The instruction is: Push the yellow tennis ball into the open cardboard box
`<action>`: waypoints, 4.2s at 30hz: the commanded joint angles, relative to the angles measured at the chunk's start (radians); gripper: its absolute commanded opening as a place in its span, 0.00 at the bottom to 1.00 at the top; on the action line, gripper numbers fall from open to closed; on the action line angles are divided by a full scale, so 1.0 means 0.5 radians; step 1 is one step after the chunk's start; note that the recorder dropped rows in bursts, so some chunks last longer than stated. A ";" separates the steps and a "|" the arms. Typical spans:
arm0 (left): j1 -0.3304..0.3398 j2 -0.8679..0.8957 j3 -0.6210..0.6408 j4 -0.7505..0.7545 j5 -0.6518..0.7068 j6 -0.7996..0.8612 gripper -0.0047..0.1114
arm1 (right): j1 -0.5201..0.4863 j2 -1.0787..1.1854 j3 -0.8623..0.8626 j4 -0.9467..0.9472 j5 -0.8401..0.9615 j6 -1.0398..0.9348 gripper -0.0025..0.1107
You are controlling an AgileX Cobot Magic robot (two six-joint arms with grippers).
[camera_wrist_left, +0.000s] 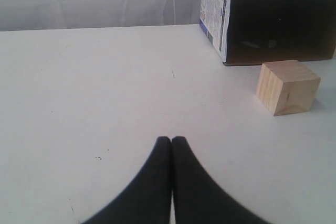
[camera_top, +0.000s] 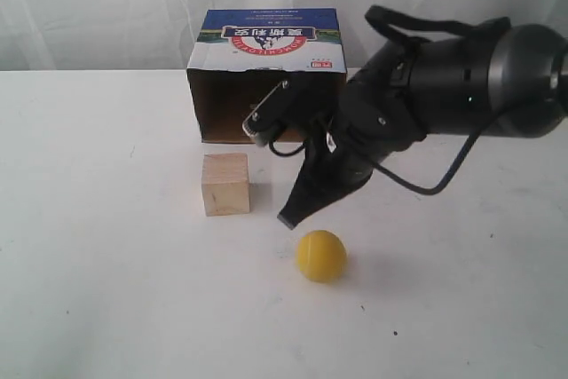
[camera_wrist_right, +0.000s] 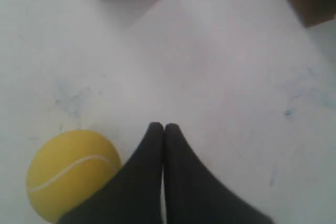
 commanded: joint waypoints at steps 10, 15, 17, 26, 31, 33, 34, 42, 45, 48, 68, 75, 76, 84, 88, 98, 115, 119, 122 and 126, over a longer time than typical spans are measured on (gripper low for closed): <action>-0.011 -0.011 0.008 -0.005 -0.009 -0.011 0.04 | 0.002 -0.092 -0.064 0.032 0.380 0.097 0.02; -0.011 -0.011 0.008 -0.005 -0.009 -0.011 0.04 | -0.053 -0.052 -0.047 -0.226 0.092 0.220 0.02; -0.011 -0.011 0.008 -0.005 -0.009 -0.011 0.04 | -0.143 0.067 -0.047 -0.246 -0.034 0.228 0.02; -0.011 -0.011 0.008 -0.005 -0.009 -0.011 0.04 | -0.296 0.389 -0.091 -0.246 -0.146 0.244 0.02; -0.011 -0.011 0.008 -0.005 -0.009 -0.011 0.04 | -0.296 0.389 -0.091 -0.234 -0.147 0.271 0.02; -0.011 -0.011 0.008 -0.005 -0.009 -0.011 0.04 | -0.296 0.389 -0.091 -0.231 -0.156 0.271 0.02; -0.011 -0.011 0.008 -0.005 -0.009 -0.011 0.04 | -0.292 0.389 -0.095 -0.231 -0.164 0.271 0.02; -0.011 -0.011 0.008 -0.005 -0.009 -0.011 0.04 | -0.273 0.389 -0.145 -0.236 -0.314 0.271 0.02; -0.011 -0.011 0.008 -0.005 -0.009 -0.011 0.04 | -0.273 0.389 -0.145 -0.236 -0.367 0.271 0.02; -0.011 -0.011 0.008 -0.005 -0.009 -0.011 0.04 | -0.273 0.384 -0.145 -0.236 -0.454 0.271 0.02; -0.011 -0.011 0.008 -0.005 -0.009 -0.011 0.04 | -0.177 0.042 -0.025 -0.215 -0.207 0.271 0.02; -0.011 -0.011 0.008 -0.005 -0.009 -0.011 0.04 | -0.159 0.235 -0.028 -0.139 -0.357 0.261 0.02; -0.011 -0.011 0.008 -0.005 -0.009 -0.011 0.04 | -0.159 0.273 -0.041 -0.139 -0.372 0.261 0.02; -0.011 -0.011 0.008 -0.005 -0.009 -0.011 0.04 | -0.255 0.685 -0.543 -0.334 -0.446 0.256 0.02; -0.011 -0.011 0.008 -0.005 -0.009 -0.011 0.04 | -0.275 0.622 -1.031 -0.609 -0.092 0.289 0.02; -0.011 -0.011 0.008 -0.005 -0.009 -0.011 0.04 | -0.134 0.190 -0.824 -0.751 0.114 0.476 0.02; -0.011 -0.011 0.008 -0.005 -0.009 -0.011 0.04 | -0.088 -0.675 0.631 -0.713 -0.659 1.156 0.02; -0.011 -0.011 0.008 -0.005 -0.009 -0.011 0.04 | -0.088 -0.823 0.754 -0.713 -0.747 1.236 0.02; -0.011 -0.011 0.008 -0.005 -0.009 -0.011 0.04 | -0.088 -0.895 0.797 -0.697 -0.773 1.266 0.02; -0.011 -0.011 0.008 -0.005 -0.009 -0.011 0.04 | -0.088 -0.958 0.821 -0.608 -0.733 1.266 0.02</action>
